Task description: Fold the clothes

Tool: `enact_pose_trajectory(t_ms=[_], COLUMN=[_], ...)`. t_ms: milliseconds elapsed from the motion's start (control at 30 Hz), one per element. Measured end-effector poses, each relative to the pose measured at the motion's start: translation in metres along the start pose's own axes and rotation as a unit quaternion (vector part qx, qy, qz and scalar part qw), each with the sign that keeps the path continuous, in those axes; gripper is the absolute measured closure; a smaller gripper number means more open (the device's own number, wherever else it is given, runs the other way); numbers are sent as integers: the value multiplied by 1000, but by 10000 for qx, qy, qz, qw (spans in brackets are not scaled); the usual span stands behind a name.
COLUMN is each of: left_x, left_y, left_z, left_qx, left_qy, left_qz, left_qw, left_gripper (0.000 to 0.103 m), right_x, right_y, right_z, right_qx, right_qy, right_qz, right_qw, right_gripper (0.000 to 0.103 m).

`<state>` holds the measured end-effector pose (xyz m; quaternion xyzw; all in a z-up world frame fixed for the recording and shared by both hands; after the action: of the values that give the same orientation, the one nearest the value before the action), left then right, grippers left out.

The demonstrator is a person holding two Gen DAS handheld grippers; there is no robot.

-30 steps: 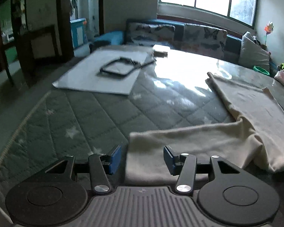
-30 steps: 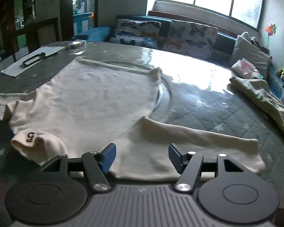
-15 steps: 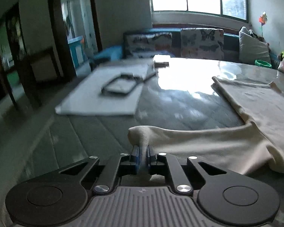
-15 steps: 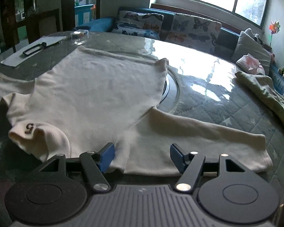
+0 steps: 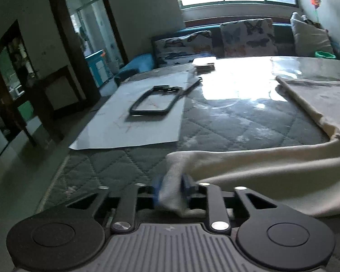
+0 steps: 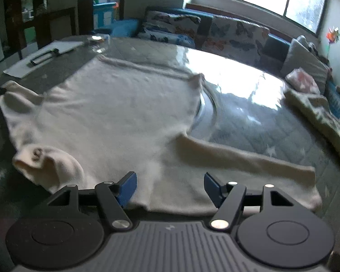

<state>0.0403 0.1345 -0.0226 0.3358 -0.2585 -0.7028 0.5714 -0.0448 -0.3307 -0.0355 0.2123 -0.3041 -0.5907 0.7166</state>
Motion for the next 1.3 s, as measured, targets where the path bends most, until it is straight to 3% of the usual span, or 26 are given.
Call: enact_pose_trajectory(t_ms=[233,400,667,867,967,1100,1300], left_x=[-15,18,100,127,133,138,129], left_y=[13,21,28,23,19,8,13], left_z=[16,28,37,33,31,27,36], left_qx=[121,172,202,170,125,83,41], left_qy=[57,-634,-1598,-1764,-1809,-1703,-1719], left_qz=[342,494,95,-193,-328,-601,-327], left_qw=[9993,9966,9869,9840,9829,9835,9846], left_gripper=[73,73,72,72,63,63,63], right_x=[-52,-115,-179,-185,-180,-174,-139], right_y=[39,56,52,39,37,27,27], right_z=[16,4,-16,-6,0,2,26], right_qx=[432,555,412,394,385,245,461], right_qy=[676,1156,1496,1572,1623,1643,1591], right_qz=[349,807,1298,1431,1334,1364,847], right_qw=[9962,9885,9793,9763,9769,9766,9825], right_gripper=[36,37,39,41,41,41,41])
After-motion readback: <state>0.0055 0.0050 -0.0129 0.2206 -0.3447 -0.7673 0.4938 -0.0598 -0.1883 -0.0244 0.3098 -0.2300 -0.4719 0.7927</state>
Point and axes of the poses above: each gripper's, at about its wrist camera, not at the fingertips, and z roughly against the way its jaws point, x to its right, y to its top, the point moved 6 cm from there along -z, roughly the way its jaws point, and after that the axes turned 8 degrees about -y, right-handed, at the moved point
